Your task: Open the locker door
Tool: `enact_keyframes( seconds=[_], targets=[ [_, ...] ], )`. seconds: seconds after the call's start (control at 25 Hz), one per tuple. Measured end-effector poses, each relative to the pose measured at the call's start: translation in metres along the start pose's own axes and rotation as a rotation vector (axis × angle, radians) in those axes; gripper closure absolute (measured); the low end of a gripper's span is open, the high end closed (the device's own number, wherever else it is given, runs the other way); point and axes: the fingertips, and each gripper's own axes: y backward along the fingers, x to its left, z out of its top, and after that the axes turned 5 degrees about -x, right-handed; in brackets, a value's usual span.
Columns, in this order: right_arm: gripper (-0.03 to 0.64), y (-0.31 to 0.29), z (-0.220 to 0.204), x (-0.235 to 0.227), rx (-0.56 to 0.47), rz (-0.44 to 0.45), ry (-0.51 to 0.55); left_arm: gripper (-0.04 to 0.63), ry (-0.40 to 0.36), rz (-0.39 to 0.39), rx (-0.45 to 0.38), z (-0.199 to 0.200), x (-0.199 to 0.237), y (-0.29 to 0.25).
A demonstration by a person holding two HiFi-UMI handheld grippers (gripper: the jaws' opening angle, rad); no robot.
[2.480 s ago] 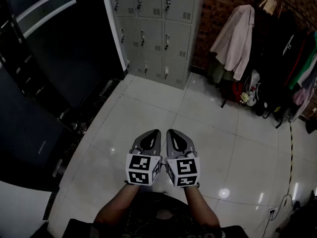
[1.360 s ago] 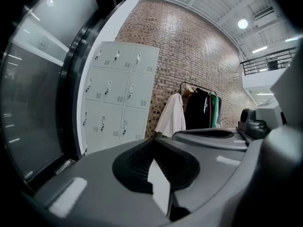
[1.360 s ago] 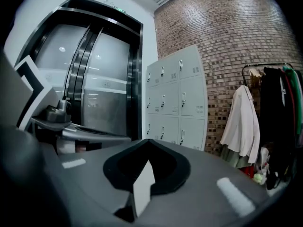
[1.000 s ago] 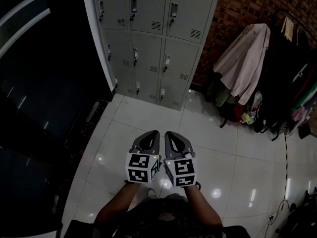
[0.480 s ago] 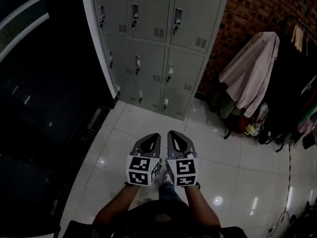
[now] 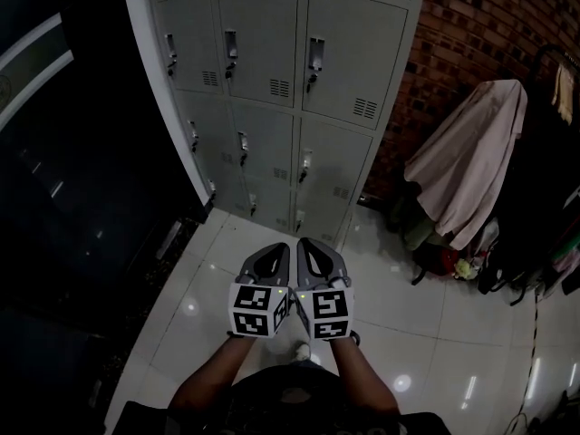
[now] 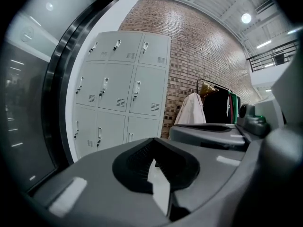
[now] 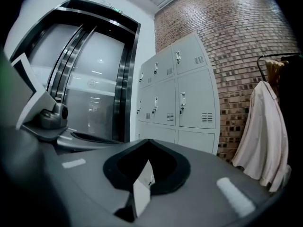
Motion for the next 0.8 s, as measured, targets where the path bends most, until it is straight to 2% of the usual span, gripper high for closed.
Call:
enact_keyframes(
  seconds=[0.36, 0.8],
  targets=[
    [0.617, -0.037, -0.002, -0.04, -0.021, 0.046, -0.016, 0.591, 0.004, 0.05, 0.0, 0.007, 0.008, -0.05],
    [0.617, -0.085, -0.006, -0.071, -0.086, 0.03, -0.039, 0.591, -0.015, 0.035, -0.03, 0.016, 0.024, -0.103]
  ],
)
